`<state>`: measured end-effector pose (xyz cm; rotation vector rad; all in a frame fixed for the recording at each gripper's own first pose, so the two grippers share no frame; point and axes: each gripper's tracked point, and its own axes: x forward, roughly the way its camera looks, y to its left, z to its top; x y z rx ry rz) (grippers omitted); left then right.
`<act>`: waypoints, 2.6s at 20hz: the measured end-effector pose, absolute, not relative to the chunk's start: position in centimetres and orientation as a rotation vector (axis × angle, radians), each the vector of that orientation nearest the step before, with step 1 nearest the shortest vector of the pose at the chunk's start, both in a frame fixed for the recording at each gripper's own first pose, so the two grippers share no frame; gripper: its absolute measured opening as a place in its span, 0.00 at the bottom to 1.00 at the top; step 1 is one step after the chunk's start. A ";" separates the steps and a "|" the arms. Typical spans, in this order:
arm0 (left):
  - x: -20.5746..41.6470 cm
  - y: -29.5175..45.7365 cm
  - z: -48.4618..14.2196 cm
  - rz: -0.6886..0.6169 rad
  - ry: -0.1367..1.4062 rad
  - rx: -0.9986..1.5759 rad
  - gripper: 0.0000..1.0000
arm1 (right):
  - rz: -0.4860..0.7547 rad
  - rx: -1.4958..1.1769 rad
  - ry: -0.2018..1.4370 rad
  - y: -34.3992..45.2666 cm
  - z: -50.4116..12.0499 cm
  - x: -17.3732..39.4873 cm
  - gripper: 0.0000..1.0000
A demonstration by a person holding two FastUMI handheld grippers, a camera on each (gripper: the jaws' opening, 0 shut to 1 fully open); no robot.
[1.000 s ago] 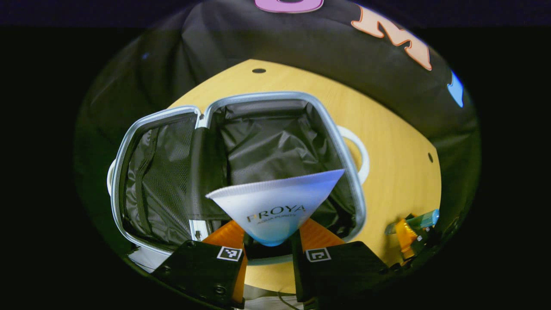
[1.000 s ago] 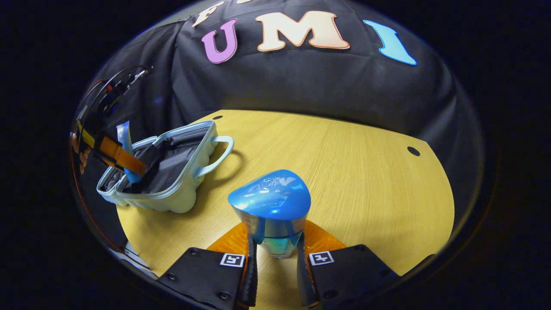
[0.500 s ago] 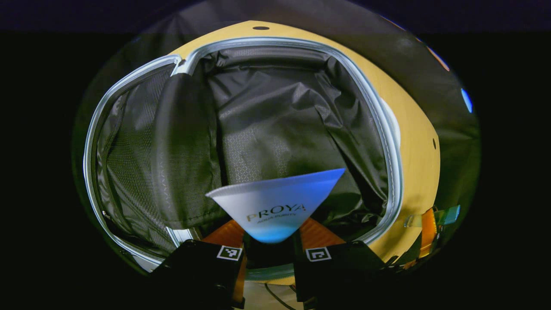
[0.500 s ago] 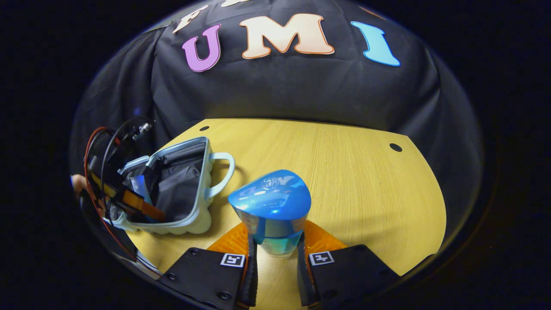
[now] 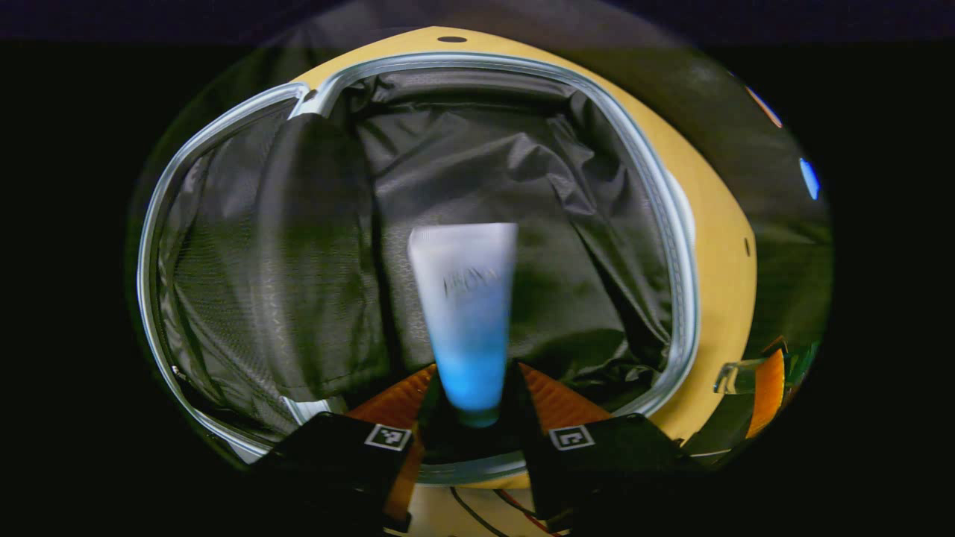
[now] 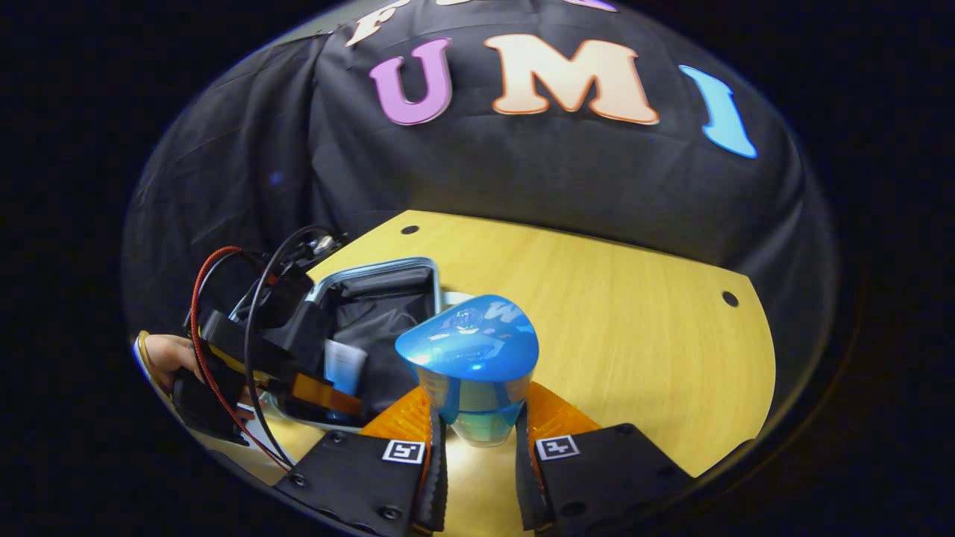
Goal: First open the suitcase, pack the skin care products into it, and then close the suitcase.
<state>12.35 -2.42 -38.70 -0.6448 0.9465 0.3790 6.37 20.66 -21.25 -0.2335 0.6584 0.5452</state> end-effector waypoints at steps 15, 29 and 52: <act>5.5 0.3 -32.3 0.424 0.770 -0.733 0.95 | 0.772 -0.403 0.860 28.7 -27.7 3.2 0.36; -5.9 9.6 -27.4 0.602 0.627 -0.868 0.97 | 0.697 -0.457 0.992 28.7 -32.8 4.1 0.37; -14.9 27.5 -32.5 0.707 0.411 -0.962 0.95 | 0.541 -0.308 0.816 24.4 -23.3 5.7 0.96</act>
